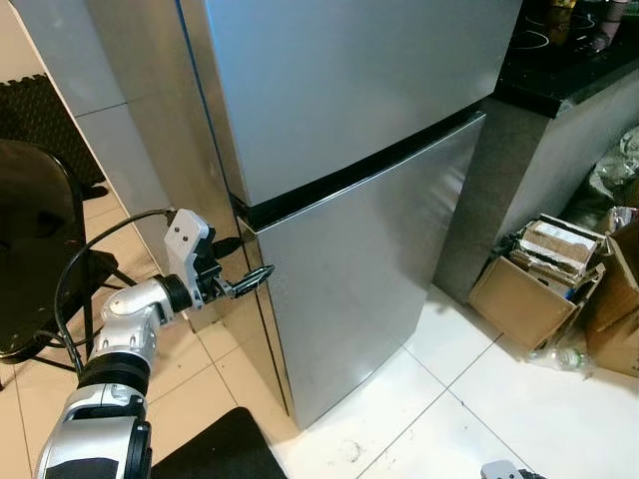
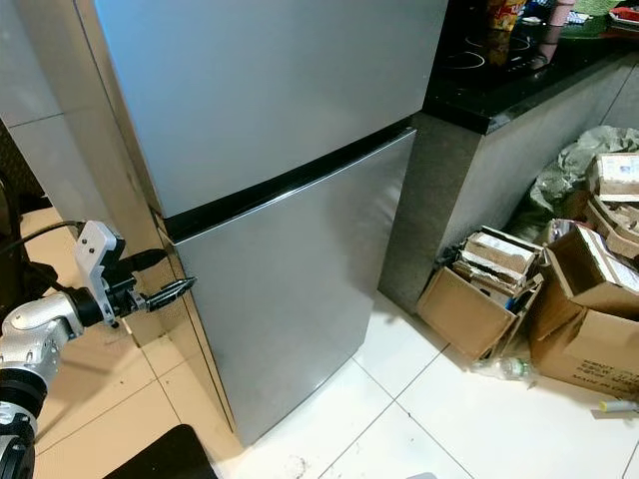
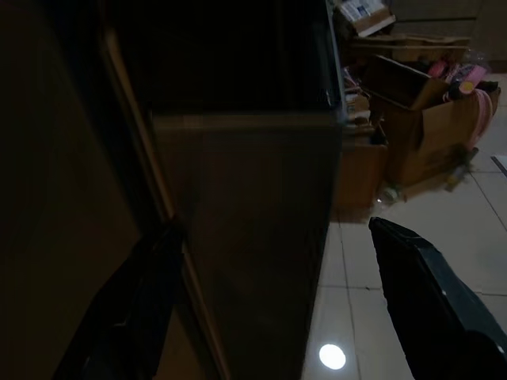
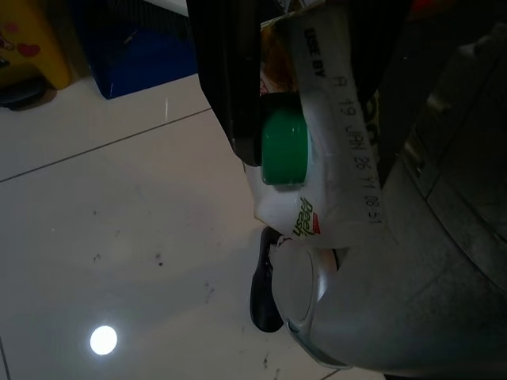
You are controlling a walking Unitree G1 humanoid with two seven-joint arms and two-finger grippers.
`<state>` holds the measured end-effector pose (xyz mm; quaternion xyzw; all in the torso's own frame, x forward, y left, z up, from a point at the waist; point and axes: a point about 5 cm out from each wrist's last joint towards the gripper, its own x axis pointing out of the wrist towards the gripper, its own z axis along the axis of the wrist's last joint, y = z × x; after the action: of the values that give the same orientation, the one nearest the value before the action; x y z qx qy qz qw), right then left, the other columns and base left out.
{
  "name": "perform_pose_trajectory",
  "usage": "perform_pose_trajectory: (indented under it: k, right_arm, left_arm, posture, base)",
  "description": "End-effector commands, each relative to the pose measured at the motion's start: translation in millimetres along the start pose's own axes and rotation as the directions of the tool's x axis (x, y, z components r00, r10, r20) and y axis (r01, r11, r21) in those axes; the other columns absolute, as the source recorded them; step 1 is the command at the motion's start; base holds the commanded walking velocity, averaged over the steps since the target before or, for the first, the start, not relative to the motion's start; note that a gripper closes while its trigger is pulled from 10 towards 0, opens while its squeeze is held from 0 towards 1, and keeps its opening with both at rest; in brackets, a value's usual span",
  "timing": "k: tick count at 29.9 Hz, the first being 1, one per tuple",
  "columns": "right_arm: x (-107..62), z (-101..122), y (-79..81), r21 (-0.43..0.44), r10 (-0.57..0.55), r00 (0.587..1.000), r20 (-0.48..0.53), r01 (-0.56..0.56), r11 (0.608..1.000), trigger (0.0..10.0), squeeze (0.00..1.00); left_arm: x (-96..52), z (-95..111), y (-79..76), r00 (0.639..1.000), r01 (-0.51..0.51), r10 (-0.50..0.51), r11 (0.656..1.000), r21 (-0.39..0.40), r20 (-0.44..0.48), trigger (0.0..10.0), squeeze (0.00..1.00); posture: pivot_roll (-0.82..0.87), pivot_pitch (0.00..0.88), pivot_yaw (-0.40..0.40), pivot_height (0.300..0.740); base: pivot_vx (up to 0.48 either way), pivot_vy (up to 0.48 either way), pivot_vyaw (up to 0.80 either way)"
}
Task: Restocking fridge
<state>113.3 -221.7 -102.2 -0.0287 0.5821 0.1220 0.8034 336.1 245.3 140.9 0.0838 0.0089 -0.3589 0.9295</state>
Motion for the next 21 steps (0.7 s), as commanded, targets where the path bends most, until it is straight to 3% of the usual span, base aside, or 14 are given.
perform_pose_trajectory:
  k: [1,13,17,21]
  right_arm:
    - [-1.1,1,-3.2,0.008,-0.01,1.0,0.007,0.01,1.0,10.0,0.0]
    - [-1.8,-1,-4.4,0.011,-0.014,1.0,0.007,0.014,1.0,10.0,0.0]
    - [-2.1,-2,-4.9,0.011,-0.015,1.0,0.005,0.015,1.0,10.0,0.0]
    - [-2.7,-3,-6.3,0.01,-0.02,1.0,0.002,0.02,1.0,10.0,0.0]
  left_arm:
    - [8.2,-1,-4.0,1.0,0.001,-0.001,1.0,0.01,0.004,10.0,0.0]
    - [7.3,10,14.3,0.983,-0.185,0.184,0.979,0.085,0.015,10.0,0.0]
    - [9.4,11,13.9,0.984,-0.178,0.176,0.982,0.056,0.041,10.0,0.0]
    - [16.9,12,4.1,0.993,-0.076,0.075,0.997,0.005,0.09,10.0,0.0]
  posture:
    - [-0.12,0.0,-0.013,0.74]
    - [-0.13,0.0,-0.01,0.74]
    - [-0.13,0.0,-0.011,0.74]
    - [-0.13,0.0,-0.013,0.74]
  base:
    - [0.0,0.0,0.0]
    - [0.0,0.0,0.0]
    - [0.0,0.0,0.0]
    - [0.0,0.0,0.0]
